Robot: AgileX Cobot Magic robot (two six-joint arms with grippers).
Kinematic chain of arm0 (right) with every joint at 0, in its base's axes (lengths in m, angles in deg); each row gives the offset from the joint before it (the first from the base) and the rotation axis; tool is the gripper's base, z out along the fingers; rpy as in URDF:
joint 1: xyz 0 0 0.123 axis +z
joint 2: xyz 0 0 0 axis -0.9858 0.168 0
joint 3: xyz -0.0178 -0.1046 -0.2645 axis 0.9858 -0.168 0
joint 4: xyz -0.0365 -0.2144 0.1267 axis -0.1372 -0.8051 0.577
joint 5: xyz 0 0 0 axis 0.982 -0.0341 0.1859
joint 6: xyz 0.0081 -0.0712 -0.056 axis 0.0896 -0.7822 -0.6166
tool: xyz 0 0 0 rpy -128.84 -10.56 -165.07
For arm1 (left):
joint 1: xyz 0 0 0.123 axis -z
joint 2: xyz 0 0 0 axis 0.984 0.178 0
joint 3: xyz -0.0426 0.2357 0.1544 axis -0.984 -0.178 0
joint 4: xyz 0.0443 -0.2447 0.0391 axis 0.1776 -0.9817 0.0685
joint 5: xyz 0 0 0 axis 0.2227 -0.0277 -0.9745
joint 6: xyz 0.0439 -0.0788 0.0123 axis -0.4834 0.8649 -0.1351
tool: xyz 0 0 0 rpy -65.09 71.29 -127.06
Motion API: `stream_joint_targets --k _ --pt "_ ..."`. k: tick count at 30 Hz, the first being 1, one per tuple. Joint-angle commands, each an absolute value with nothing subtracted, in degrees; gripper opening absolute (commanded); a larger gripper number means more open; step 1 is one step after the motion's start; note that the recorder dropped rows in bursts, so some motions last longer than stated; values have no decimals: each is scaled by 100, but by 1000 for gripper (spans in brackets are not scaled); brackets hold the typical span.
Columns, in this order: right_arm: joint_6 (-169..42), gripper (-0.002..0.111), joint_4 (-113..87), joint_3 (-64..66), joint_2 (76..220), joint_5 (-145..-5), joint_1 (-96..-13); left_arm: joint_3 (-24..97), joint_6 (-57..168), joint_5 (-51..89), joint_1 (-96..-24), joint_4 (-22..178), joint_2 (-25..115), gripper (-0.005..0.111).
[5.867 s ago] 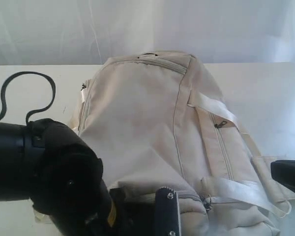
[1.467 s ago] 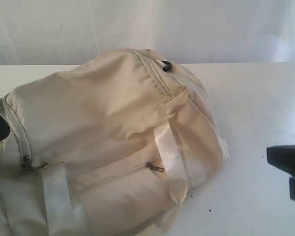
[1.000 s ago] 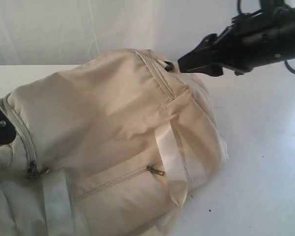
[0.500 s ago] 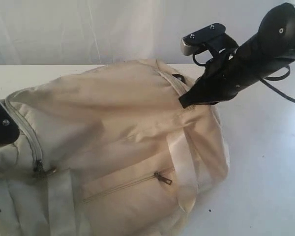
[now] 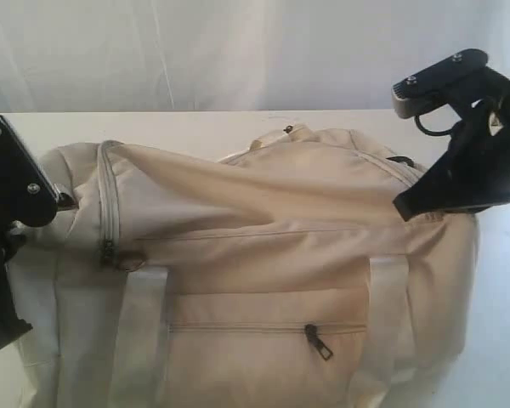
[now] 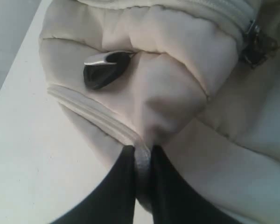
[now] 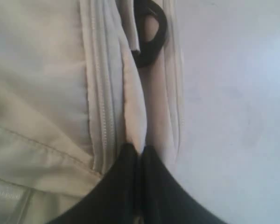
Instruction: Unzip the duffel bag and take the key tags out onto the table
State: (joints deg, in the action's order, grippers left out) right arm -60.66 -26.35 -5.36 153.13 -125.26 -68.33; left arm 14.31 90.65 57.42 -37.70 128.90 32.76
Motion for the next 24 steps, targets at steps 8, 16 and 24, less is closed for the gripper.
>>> stream_joint_targets --k 8,16,24 --pt "-5809 5 -3314 -1104 14979 -12208 -6892 1429 9142 5895 -3778 13092 3165 0" --pt "-5809 36 -3007 -1129 15067 -12116 -6892 1429 9142 6110 -3788 13402 3035 0" --pt "-6184 47 -2876 -941 14686 -11584 -6880 1429 9247 6035 -3788 13376 3035 0"
